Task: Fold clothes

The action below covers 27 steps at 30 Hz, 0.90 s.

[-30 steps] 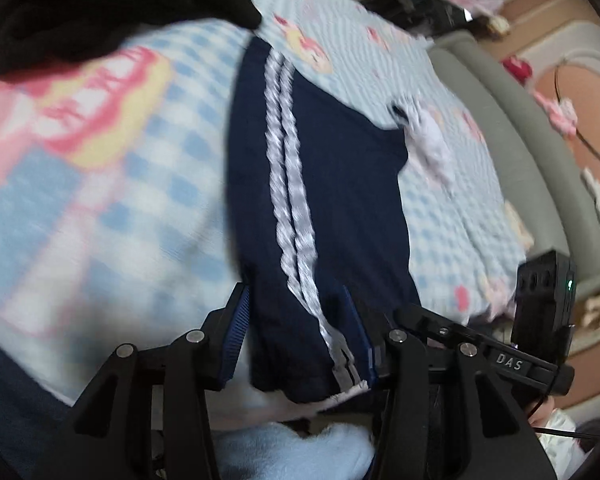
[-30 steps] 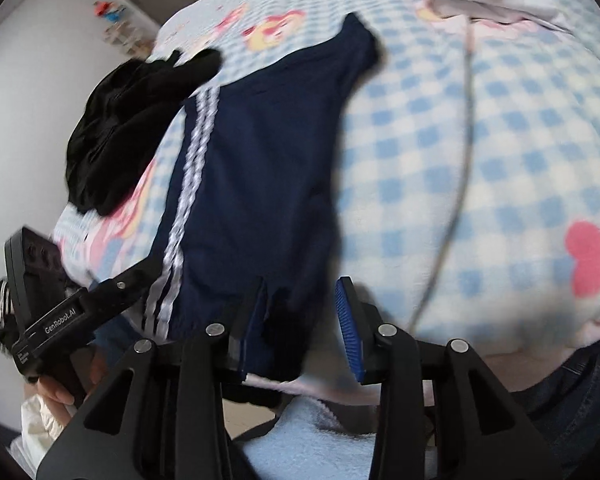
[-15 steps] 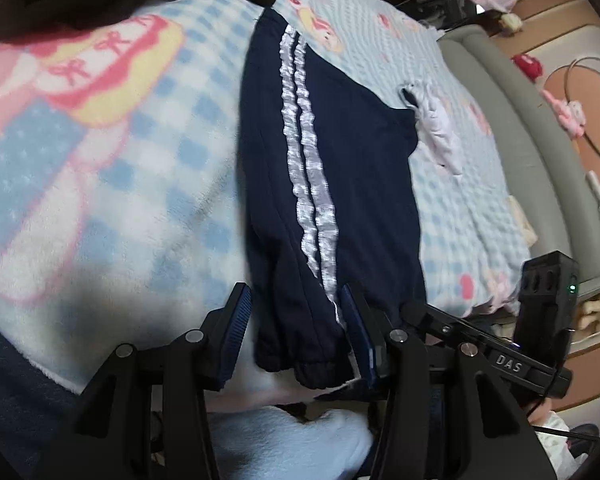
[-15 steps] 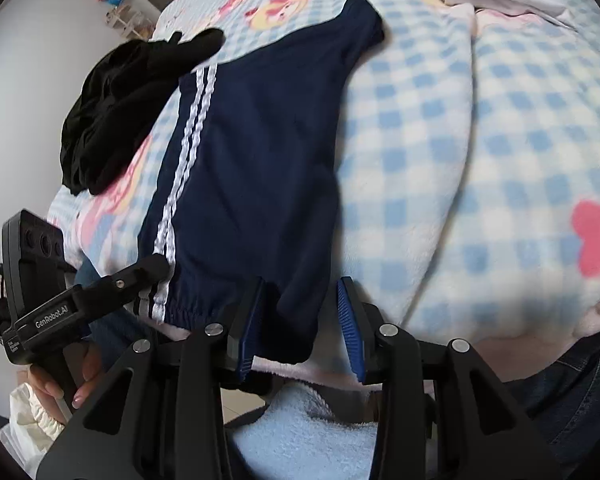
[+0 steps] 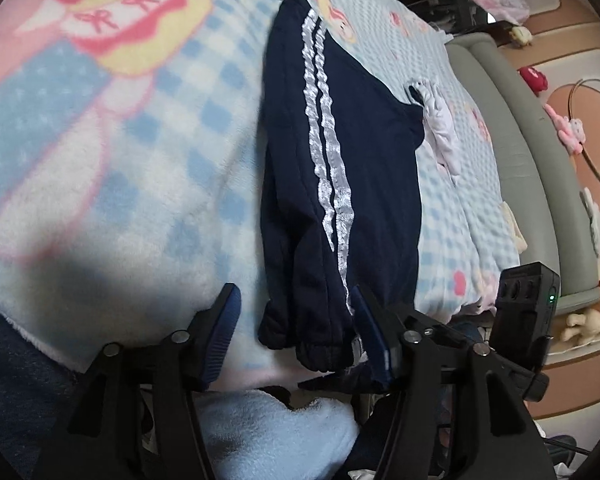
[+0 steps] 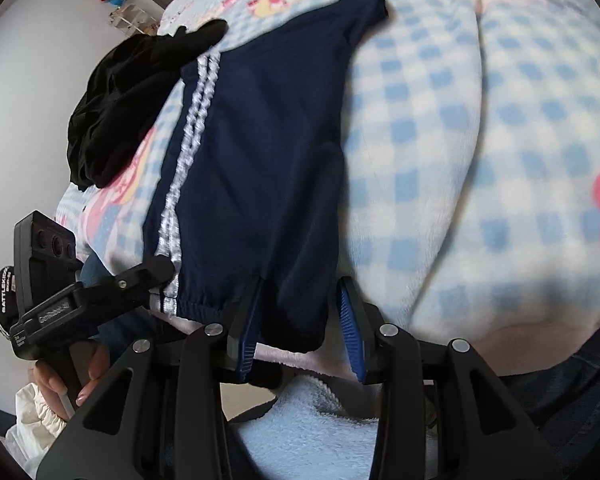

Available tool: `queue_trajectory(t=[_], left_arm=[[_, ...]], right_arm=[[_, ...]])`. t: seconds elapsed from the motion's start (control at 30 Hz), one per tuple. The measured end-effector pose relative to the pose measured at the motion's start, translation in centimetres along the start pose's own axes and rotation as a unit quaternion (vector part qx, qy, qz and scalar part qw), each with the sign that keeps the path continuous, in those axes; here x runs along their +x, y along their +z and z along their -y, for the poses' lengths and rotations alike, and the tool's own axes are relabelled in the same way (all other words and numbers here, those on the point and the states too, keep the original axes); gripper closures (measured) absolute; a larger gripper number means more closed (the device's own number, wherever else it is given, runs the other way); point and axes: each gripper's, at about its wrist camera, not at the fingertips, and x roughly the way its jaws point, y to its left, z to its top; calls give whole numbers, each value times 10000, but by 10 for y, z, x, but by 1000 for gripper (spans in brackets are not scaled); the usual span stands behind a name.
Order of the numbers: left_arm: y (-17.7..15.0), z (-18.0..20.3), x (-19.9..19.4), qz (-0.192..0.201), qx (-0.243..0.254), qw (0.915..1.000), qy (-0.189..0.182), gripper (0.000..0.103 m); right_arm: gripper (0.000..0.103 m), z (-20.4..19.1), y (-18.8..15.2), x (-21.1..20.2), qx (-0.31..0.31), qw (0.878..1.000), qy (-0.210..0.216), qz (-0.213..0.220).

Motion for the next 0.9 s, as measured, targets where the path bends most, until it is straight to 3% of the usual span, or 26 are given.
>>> queue_trajectory(t=[0.1, 0.17, 0.23, 0.3, 0.33, 0.4, 0.57, 0.67, 0.8, 0.9], left_arm=[[-2, 1, 0, 26, -20, 10000, -31, 41], [-4, 3, 4, 63, -94, 9999, -117, 43], [-7, 7, 8, 60, -46, 9999, -113, 62], [-8, 12, 9, 84, 100, 9999, -59, 78], [-9, 13, 6, 144, 103, 9997, -142, 80], [-8, 13, -4, 311, 77, 9989, -335, 84], [-9, 25, -23, 641, 78, 9961, -594, 85], [-15, 24, -22, 519, -18, 9962, -694, 85], [-22, 12, -16, 228, -194, 9969, -731, 85], [-16, 11, -16, 190, -184, 9954, -919, 85]], right_arm=[[66, -10, -3, 2, -410, 9985, -365, -20], [65, -16, -4, -1, -513, 9981, -330, 36], [64, -16, -3, 0, -434, 9990, -128, 42], [80, -15, -2, 1, -353, 9994, 15, 43], [81, -14, -2, -1, -331, 9994, 46, 77], [87, -9, -4, -9, -247, 9994, 176, 155], [88, -16, -4, -43, -299, 9974, 377, 544], [88, -20, -6, -54, -332, 9965, 429, 638], [89, -4, -16, -50, -53, 9965, 708, 434], [88, -3, -21, -44, -225, 9975, 594, 320]])
